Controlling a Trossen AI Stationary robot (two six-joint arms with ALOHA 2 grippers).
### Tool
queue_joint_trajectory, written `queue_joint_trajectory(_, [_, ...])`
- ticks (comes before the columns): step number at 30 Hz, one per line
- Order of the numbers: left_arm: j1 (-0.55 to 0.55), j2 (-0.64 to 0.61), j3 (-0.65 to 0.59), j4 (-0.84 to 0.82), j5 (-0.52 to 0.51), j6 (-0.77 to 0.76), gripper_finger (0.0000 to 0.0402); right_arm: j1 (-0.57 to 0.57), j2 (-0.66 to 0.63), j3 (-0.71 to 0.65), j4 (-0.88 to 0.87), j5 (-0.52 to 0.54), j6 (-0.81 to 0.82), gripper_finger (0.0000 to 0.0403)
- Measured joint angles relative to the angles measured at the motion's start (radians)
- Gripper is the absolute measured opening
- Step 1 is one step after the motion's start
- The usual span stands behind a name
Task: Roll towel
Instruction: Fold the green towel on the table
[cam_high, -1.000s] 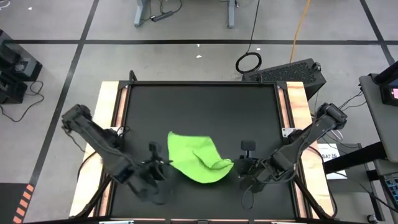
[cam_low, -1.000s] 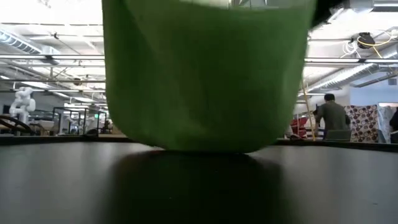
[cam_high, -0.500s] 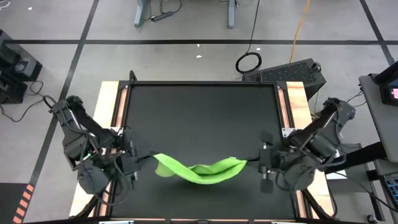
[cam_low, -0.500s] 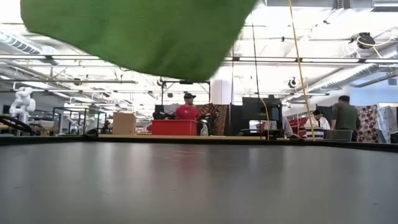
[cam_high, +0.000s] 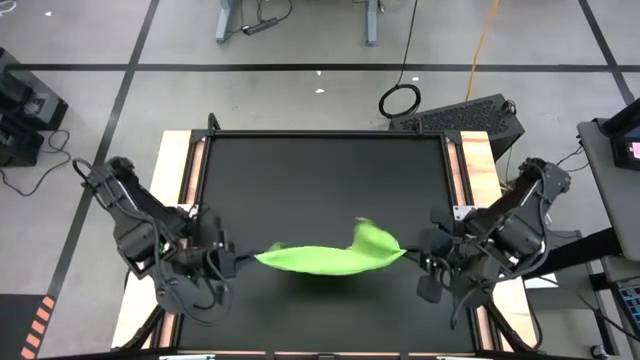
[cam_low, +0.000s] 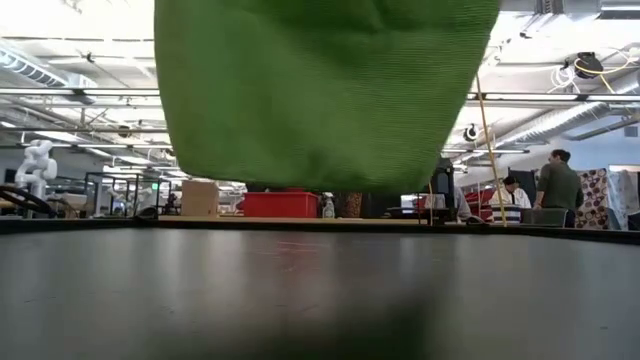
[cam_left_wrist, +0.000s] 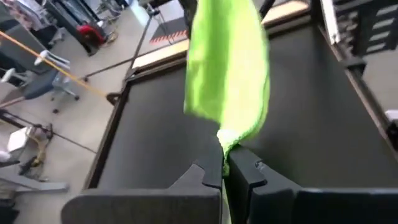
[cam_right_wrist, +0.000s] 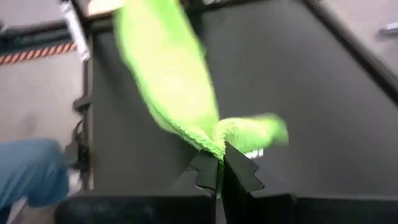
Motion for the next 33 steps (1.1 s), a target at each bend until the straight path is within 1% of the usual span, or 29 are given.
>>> queue_joint_trajectory(3, [0.011,0.019,0.0,-0.045,-0.026,-0.027,0.0002,-0.001,0.002,0.0,-0.035,0.138,0.087,0.0])
queue_joint_trajectory(5, [0.019,0.027,0.0,-0.103,-0.071,-0.082,0.0002,-0.003,0.001,0.0,-0.033,0.178,0.116,0.0])
queue_joint_trajectory(7, [0.029,0.033,0.0,-0.165,-0.11,-0.138,0.0002,-0.007,0.001,0.0,-0.02,0.157,0.123,0.0])
queue_joint_trajectory(9, [0.036,0.042,0.0,-0.211,-0.104,-0.178,0.0001,-0.007,0.001,0.0,-0.012,0.101,0.123,0.0])
queue_joint_trajectory(12, [0.05,0.05,0.0,-0.201,-0.054,-0.174,0.0001,-0.007,0.004,0.0,0.0,0.053,0.138,0.0])
queue_joint_trajectory(16, [0.059,0.051,0.0,-0.164,0.032,-0.152,0.0001,-0.005,0.006,-0.001,0.047,0.022,0.124,0.0])
queue_joint_trajectory(20, [0.058,0.051,0.0,-0.154,0.042,-0.153,0.0001,0.011,0.006,-0.001,0.121,-0.011,0.06,0.0])
queue_joint_trajectory(22, [0.058,0.051,0.0,-0.167,0.042,-0.156,0.0001,0.016,0.006,-0.001,0.12,-0.013,0.051,0.0])
queue_joint_trajectory(24, [0.063,0.051,0.0,-0.188,0.039,-0.159,0.0001,0.013,0.005,-0.001,0.074,-0.021,0.062,0.0])
queue_joint_trajectory(27, [0.113,0.051,0.0,-0.255,0.036,-0.186,0.0001,-0.027,0.004,-0.001,-0.077,-0.056,0.134,0.0])
queue_joint_trajectory(29, [0.173,0.054,0.0,-0.32,0.034,-0.212,0.0001,-0.073,0.003,-0.003,-0.213,-0.089,0.198,0.0])
queue_joint_trajectory(31, [0.246,0.067,0.0,-0.368,0.042,-0.216,0.0001,-0.128,0.002,-0.022,-0.313,-0.125,0.234,0.0])
queue_joint_trajectory(33, [0.318,0.089,0.0,-0.397,0.048,-0.202,0.0001,-0.189,0.001,-0.057,-0.328,-0.154,0.21,0.0])
